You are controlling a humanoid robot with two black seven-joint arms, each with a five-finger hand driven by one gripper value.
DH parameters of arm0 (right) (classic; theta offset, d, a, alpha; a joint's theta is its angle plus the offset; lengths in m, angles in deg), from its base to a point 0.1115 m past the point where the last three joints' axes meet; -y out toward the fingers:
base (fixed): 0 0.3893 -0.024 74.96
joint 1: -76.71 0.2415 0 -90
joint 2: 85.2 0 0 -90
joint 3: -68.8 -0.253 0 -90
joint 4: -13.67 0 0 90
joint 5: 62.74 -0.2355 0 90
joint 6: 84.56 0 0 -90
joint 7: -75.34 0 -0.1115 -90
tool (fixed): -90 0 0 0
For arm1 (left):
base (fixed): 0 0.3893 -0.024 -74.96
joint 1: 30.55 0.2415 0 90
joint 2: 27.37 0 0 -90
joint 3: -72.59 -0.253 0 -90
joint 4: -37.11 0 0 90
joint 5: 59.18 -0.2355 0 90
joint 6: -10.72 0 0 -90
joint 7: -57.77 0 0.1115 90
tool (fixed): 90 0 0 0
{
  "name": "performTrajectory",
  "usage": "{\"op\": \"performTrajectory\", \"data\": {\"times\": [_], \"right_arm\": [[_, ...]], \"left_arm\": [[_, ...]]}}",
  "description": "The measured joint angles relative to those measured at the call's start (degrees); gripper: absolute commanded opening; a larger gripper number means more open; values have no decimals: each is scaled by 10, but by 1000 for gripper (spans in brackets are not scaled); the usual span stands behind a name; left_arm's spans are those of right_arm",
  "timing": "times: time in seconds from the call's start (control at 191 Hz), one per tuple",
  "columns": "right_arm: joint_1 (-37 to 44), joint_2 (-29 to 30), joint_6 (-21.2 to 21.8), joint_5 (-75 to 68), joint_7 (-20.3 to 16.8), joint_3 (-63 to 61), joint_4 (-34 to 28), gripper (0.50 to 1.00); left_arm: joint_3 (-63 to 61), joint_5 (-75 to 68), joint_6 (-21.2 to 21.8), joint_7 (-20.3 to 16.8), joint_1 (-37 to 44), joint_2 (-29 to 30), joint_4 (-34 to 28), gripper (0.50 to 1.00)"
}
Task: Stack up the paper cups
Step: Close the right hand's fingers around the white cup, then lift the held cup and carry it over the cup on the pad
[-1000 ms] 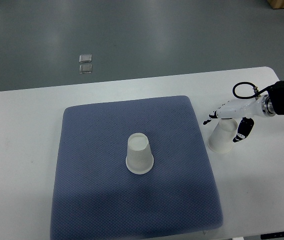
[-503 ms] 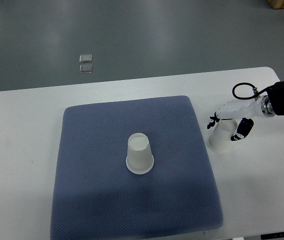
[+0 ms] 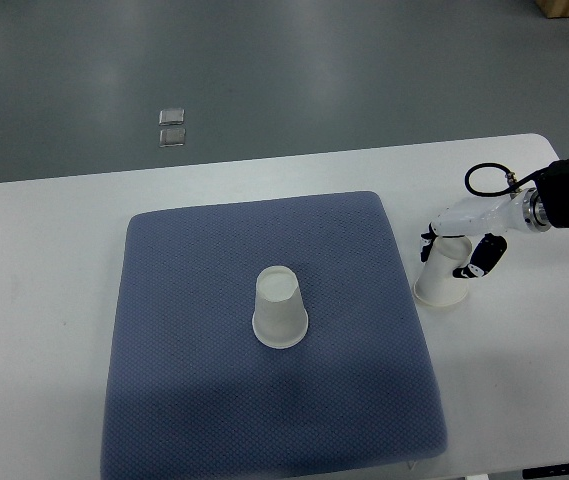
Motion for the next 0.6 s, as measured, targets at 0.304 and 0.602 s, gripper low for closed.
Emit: {"op": "performTrajectory", "data": {"times": [0.304,0.602], "right_arm": [[27,-5,3,-5,6,0,-4,619],[88,-8,29,-7,14,-1,-16,619]], "left_arm": [[0,0,0,0,0,0,0,1000],[0,0,0,0,0,0,0,1000]]}}
